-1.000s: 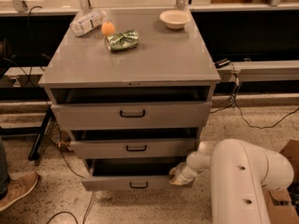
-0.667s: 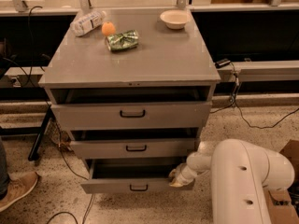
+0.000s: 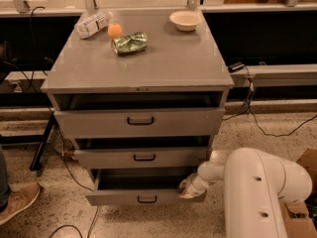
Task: Open bottom drawer
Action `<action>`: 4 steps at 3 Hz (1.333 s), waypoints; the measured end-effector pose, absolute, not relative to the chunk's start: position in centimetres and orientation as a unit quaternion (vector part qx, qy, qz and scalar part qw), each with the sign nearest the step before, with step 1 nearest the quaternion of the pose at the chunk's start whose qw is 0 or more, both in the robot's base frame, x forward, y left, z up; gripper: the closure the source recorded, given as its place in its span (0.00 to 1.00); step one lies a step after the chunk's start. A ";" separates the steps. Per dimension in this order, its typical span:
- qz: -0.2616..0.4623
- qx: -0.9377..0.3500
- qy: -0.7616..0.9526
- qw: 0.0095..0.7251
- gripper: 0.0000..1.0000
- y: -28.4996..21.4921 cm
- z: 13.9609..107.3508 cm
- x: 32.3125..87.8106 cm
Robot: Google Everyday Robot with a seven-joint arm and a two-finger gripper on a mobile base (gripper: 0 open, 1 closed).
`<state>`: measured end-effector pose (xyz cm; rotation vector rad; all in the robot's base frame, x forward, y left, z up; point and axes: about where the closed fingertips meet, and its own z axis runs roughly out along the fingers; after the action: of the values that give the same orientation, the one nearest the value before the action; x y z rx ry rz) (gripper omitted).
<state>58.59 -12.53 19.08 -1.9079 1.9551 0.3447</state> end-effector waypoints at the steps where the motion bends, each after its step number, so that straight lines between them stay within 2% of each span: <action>1: 0.123 -0.680 0.697 0.193 1.00 -12.5 19.1 58.6; 3: 0.123 -0.680 0.697 0.193 1.00 -12.5 19.1 58.6; 4: 0.123 -0.680 0.697 0.193 0.81 -12.5 19.1 58.6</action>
Offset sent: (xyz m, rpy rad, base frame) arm -0.2650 -0.0137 -0.0701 0.1292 0.1806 -0.2165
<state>58.58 -12.52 19.12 -1.9079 1.9551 0.3448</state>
